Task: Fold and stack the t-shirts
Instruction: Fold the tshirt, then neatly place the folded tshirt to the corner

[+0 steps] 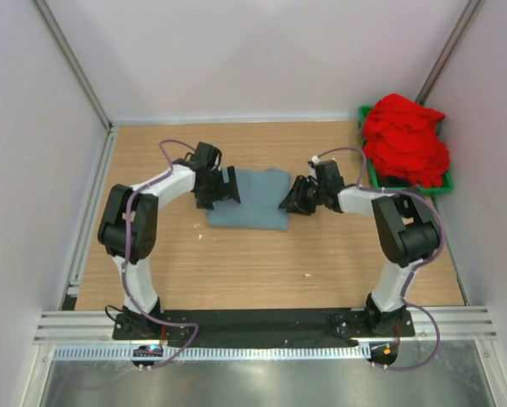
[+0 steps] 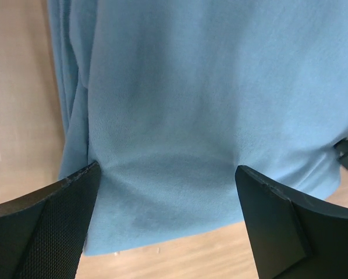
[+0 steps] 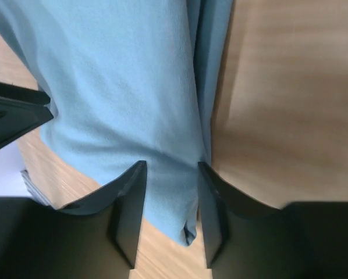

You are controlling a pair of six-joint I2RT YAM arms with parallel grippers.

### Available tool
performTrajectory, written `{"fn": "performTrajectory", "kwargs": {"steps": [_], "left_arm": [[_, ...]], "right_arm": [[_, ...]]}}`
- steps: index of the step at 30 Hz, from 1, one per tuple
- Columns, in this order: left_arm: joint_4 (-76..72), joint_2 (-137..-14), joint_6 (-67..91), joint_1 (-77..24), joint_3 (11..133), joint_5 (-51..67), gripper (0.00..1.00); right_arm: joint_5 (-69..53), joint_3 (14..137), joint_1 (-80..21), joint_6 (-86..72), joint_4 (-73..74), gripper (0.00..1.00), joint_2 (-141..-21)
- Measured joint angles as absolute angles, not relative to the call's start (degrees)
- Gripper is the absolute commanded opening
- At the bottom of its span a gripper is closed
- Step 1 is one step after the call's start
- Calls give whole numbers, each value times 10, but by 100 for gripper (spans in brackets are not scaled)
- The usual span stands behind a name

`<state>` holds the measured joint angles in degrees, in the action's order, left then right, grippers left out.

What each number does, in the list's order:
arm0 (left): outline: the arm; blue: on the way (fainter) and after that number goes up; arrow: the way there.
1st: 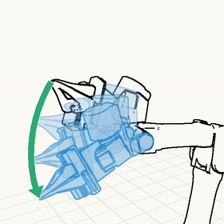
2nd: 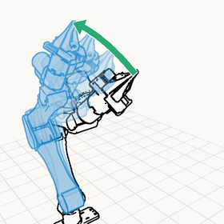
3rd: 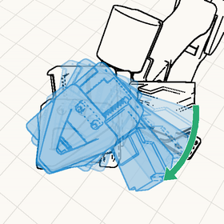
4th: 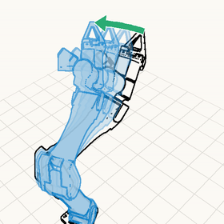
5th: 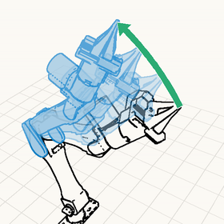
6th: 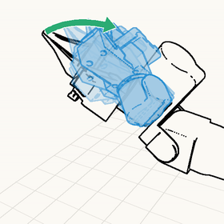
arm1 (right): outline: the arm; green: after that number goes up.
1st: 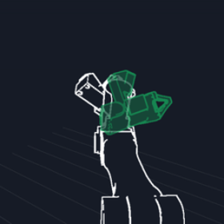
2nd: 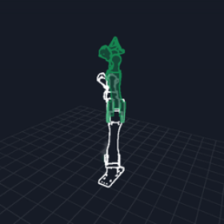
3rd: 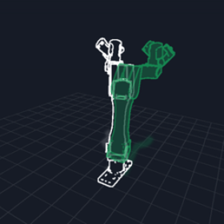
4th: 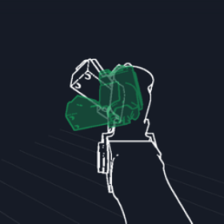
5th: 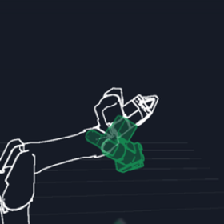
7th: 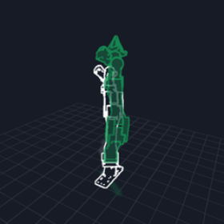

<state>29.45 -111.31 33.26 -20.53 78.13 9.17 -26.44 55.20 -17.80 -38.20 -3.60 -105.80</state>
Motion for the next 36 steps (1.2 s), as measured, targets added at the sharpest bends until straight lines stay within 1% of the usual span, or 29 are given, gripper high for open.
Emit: {"fn": "performTrajectory", "kwargs": {"steps": [2,3,5,8,11,12,13,15,17,20,22,25,27,28,29,30,31,32,33,36], "left_arm": [[309,-1077,336,-215,742,83,100],[326,-1059,336,-220,729,76,100],[366,-1024,335,-221,722,58,100],[405,-980,327,-216,743,29,100],[424,-968,316,-206,800,10,100],[423,-970,312,-201,816,10,98],[423,-974,309,-194,828,11,93],[418,-990,303,-177,842,18,84],[407,-1017,295,-160,845,28,78],[388,-1074,294,-146,845,44,72],[374,-1114,296,-139,845,55,70],[363,-1166,300,-140,856,66,66],[363,-1181,306,-142,873,67,62],[357,-1184,309,-142,878,65,55],[353,-1186,310,-142,882,65,51],[349,-1190,311,-142,884,65,45],[345,-1196,314,-142,885,67,32],[343,-1201,315,-142,886,69,9],[340,-1204,318,-142,887,74,0],[337,-1217,309,-142,901,86,0]], "right_arm": [[-240,535,-186,-376,-2,64,-1021],[-222,532,-189,-369,26,75,-1000],[-184,532,-190,-354,73,82,-959],[-129,546,-188,-331,149,84,-889],[-100,556,-185,-321,190,86,-806],[-99,553,-185,-321,195,86,-773],[-101,544,-186,-323,193,86,-738],[-105,506,-195,-330,179,86,-665],[-103,457,-220,-343,176,86,-603],[-96,370,-283,-364,176,86,-536],[-96,322,-305,-374,184,87,-513],[-91,260,-309,-384,190,87,-482],[-90,235,-309,-390,194,87,-465],[-89,227,-309,-393,193,87,-459],[-90,220,-309,-395,190,87,-454],[-91,213,-309,-396,186,87,-450],[-91,206,-310,-399,178,87,-448],[-94,198,-310,-402,165,87,-447],[-96,189,-311,-406,153,86,-447],[-103,155,-317,-419,112,86,-448]]}}
